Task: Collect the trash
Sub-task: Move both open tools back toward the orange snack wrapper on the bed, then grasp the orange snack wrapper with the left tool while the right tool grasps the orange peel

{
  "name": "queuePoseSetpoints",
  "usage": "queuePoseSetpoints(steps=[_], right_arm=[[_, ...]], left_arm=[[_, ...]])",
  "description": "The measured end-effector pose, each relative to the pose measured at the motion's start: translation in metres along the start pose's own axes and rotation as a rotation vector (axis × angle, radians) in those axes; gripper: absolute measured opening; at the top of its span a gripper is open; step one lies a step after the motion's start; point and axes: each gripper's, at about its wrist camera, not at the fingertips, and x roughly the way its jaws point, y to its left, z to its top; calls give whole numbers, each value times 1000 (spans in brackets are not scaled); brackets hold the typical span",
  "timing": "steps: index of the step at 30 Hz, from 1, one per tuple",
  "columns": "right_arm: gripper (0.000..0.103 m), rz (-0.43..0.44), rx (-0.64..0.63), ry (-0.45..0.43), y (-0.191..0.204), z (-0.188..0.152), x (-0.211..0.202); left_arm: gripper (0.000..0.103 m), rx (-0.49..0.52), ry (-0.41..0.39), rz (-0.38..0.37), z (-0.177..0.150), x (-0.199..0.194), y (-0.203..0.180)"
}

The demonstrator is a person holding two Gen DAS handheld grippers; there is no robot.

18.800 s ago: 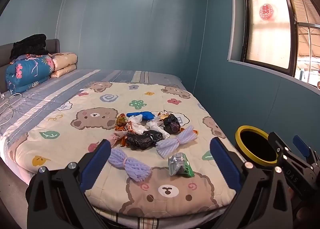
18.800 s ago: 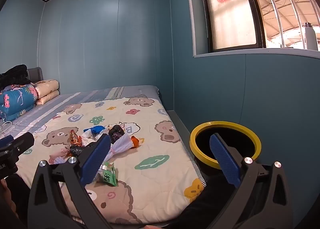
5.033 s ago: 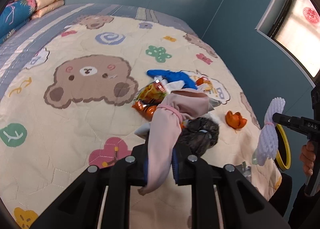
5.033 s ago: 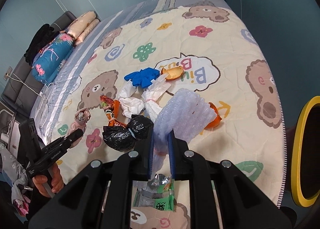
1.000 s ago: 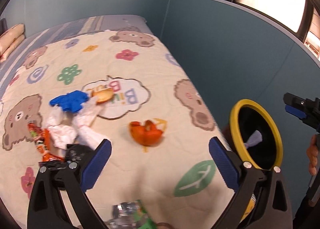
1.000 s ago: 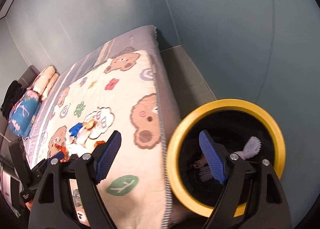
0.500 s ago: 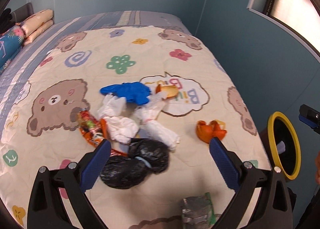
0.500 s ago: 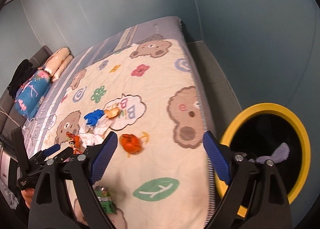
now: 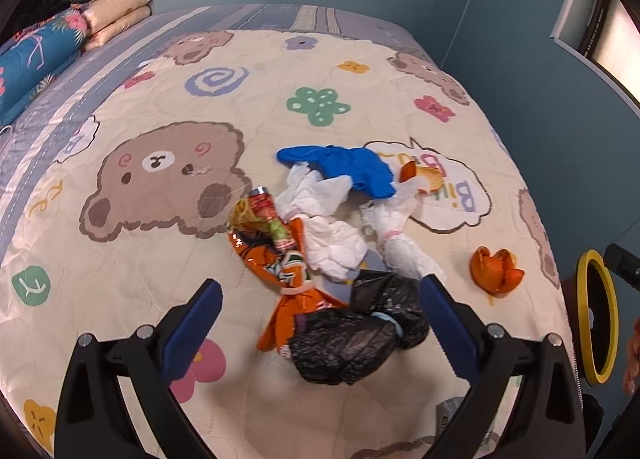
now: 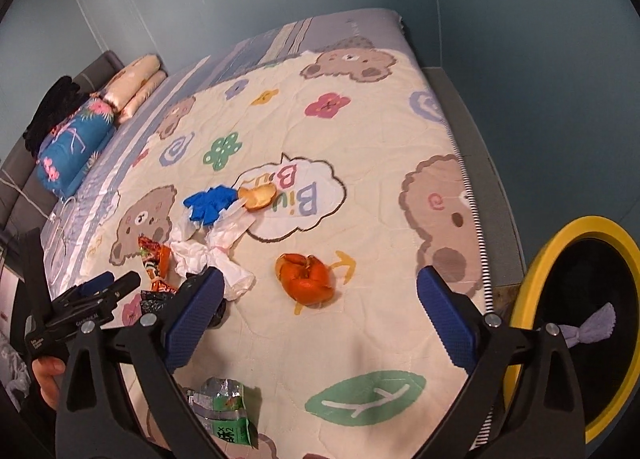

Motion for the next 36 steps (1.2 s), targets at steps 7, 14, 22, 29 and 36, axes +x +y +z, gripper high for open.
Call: queuePoseSetpoints(steps=[7,14,22,29,36], right_arm=[[93,-15,-43,73,16,-5,43],[93,-36,-74,124,25,-11,77],[93,-72,-123,148,38,-17,99],[89,-108,-145,167,38,-20,112],[84,-136,-149,192,37,-21,125]], left_arm=[[95,-37,27,19,-3,16,20],[95,-97,61,20,-5,34,41],[95,-163,86,14,-3,51,56],[95,-177,109,1,0,66,55],[78,-175,124,-18,1,75,55]])
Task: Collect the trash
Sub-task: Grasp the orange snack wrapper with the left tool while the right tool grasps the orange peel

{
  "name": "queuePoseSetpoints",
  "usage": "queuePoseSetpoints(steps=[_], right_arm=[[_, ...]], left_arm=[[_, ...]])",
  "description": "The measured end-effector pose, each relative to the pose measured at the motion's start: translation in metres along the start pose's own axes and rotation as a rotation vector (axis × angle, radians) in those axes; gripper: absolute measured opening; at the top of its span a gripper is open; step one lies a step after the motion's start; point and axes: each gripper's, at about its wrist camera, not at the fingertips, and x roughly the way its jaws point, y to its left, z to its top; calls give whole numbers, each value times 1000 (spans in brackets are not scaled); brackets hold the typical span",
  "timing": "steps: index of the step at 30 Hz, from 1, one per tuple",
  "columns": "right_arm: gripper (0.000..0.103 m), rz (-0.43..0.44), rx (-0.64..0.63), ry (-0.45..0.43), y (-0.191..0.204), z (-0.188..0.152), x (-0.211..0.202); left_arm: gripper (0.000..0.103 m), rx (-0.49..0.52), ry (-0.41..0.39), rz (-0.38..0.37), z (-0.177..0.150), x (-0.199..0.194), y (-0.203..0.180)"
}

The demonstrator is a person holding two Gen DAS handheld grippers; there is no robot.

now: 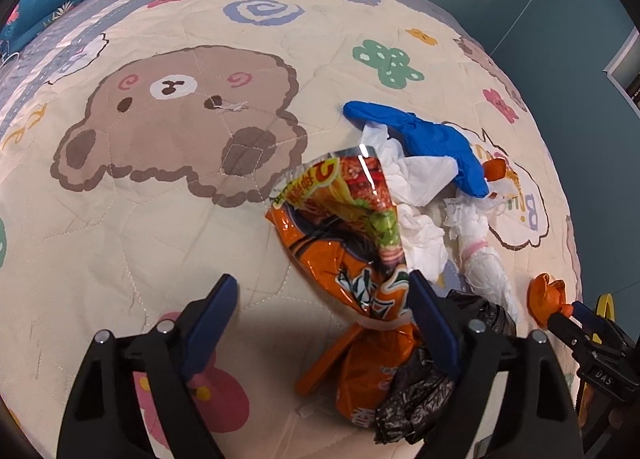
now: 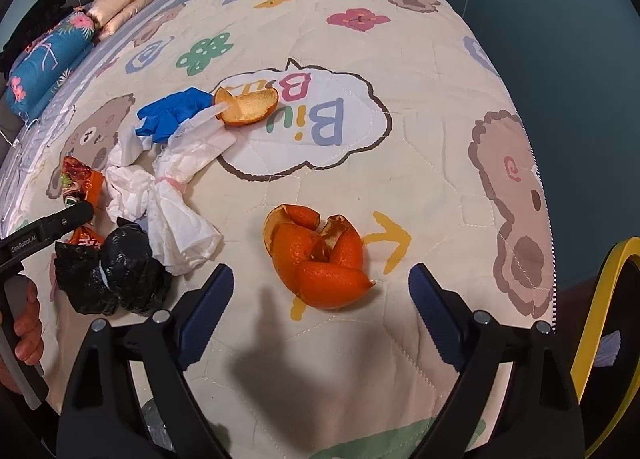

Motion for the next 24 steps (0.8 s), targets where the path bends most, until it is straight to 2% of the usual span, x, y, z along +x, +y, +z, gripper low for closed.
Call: queuePoseSetpoints(steps=[4,8,9,11,16,22,24], right_arm=[[74,3,12,33,-1,0,9],[53,-9,1,49,3,-1,15],[51,-5,3,52,4,-2,16],[45,2,6,60,4,-2,17],[37,14,29,51,3,0,12],[35,51,45,44,1,-1,2],[35,61,42,38,3,-2,-3]], left_arm=[[64,10,11,-21,-2,4,-1],[41,29,13,-37,-6,5,-5],[38,37,12,-39,-7,5,-7],[36,45,5,-41,-8,2,-8],[32,13,16,-77,-7,-4,-1],[30,-6,-7,-83,-5,-21,8],[26,-15,-14,-91,-4,-26,11]])
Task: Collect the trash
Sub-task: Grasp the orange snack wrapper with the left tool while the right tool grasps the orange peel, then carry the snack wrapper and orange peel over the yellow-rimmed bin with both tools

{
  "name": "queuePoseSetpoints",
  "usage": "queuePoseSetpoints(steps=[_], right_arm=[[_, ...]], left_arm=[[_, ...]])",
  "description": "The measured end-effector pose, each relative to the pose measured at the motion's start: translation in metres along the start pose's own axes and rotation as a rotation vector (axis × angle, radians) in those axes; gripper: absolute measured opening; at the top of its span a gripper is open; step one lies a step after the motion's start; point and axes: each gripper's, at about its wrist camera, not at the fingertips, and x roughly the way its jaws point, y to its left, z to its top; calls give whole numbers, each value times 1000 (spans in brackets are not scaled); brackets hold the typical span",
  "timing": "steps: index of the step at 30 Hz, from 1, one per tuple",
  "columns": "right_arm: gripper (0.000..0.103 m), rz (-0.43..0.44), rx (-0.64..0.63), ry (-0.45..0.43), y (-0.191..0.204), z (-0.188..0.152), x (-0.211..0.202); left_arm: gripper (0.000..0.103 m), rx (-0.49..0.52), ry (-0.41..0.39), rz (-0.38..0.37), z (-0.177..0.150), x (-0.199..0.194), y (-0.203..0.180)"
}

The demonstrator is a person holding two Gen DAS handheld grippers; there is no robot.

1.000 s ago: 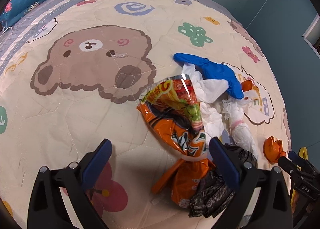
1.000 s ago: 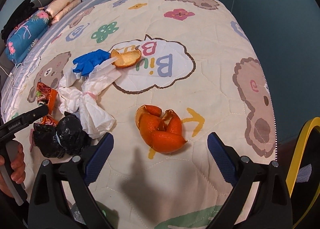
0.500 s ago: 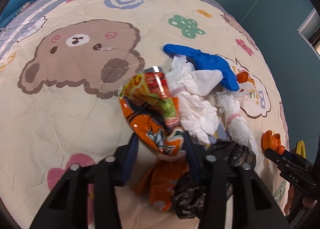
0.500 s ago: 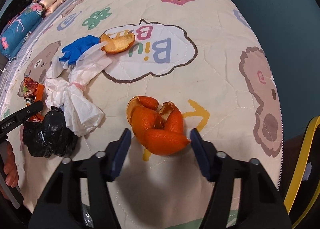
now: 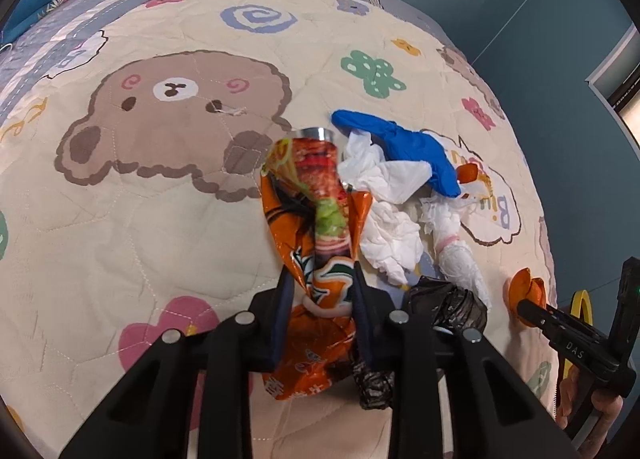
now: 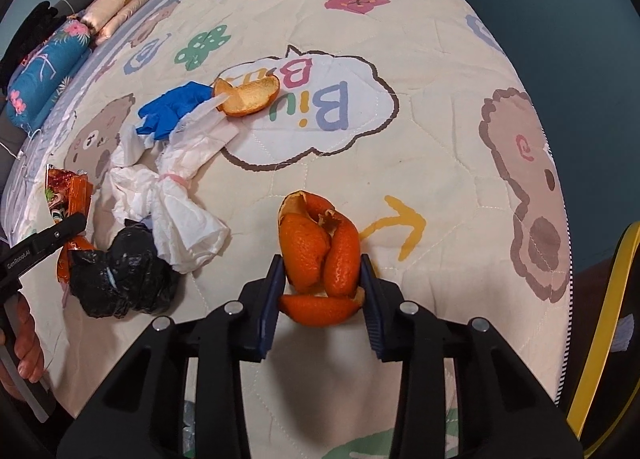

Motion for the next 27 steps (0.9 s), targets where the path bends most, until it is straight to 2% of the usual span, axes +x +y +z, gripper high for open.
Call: queuePoseSetpoints(steps=[12,27], right_arm=[[35,62,-23,-38,11,-8,-38],[35,99,-2,-99,-4,-24,-84]], left_arm=[[25,-3,-56,22,5,-29,5],[25,48,-119,-1,1,-69,-26]])
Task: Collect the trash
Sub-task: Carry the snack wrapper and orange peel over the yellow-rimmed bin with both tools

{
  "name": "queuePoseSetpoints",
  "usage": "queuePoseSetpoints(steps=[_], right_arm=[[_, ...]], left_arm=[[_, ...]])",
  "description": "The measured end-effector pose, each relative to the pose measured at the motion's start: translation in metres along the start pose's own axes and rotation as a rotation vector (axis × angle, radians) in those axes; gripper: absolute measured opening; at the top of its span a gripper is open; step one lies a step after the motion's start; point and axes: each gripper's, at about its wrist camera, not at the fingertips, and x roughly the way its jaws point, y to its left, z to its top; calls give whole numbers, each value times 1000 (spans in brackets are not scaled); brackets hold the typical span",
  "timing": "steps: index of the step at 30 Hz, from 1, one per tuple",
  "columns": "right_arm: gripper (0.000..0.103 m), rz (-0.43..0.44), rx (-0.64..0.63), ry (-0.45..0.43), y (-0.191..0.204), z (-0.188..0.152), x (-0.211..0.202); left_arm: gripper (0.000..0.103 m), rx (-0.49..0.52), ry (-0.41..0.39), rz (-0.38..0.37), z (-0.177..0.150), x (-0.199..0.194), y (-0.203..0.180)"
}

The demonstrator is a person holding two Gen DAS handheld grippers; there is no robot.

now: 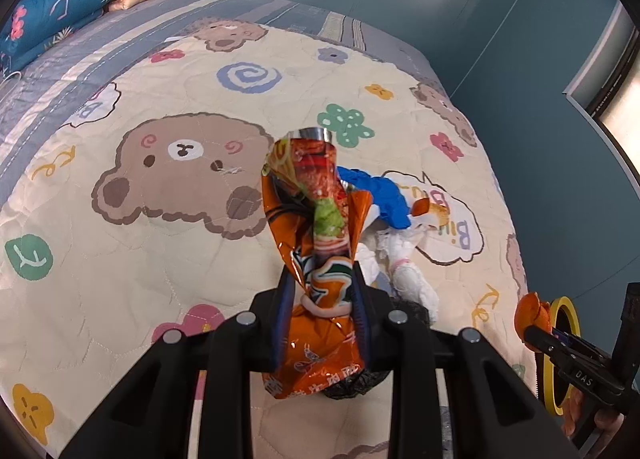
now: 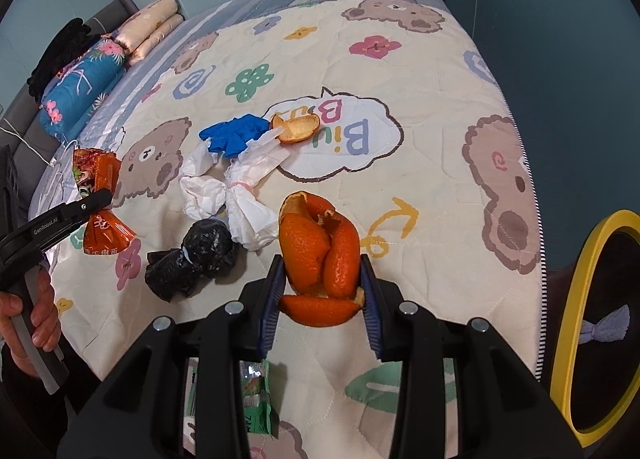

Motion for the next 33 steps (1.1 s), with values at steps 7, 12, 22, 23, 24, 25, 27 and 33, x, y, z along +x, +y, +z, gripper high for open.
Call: queuePoseSetpoints(steps=[7,12,22,23,24,25,27,33], right_arm=[[35,8,36,-37,-22,-4,-25],[35,1,55,-63,-40,-9,-43],[35,-14,120,-108,-83,-21,-73],[35,-16,125,-110,-87,-22,-75],[35,-20,132,-113,-92,-24,-78],[35,-25,139,-116,-97,-25,-81],[35,-33,151,-122,-106,-28,-86],[35,-53,189,-145,-133,-36,-102]], left_arm=[[25,49,-12,-32,-3,-13,-34],[25,86,-5,-63,-7,-16,-62],[25,175,26,-132,-21,-13,-127],[25,185,30,-139,-23,-12,-134],[25,193,33,-146,-24,-12,-141],[25,203,37,-156,-26,-11,-149],[25,222,42,-168,-30,-10,-162],[25,270,66,-207,-41,-4,-198]])
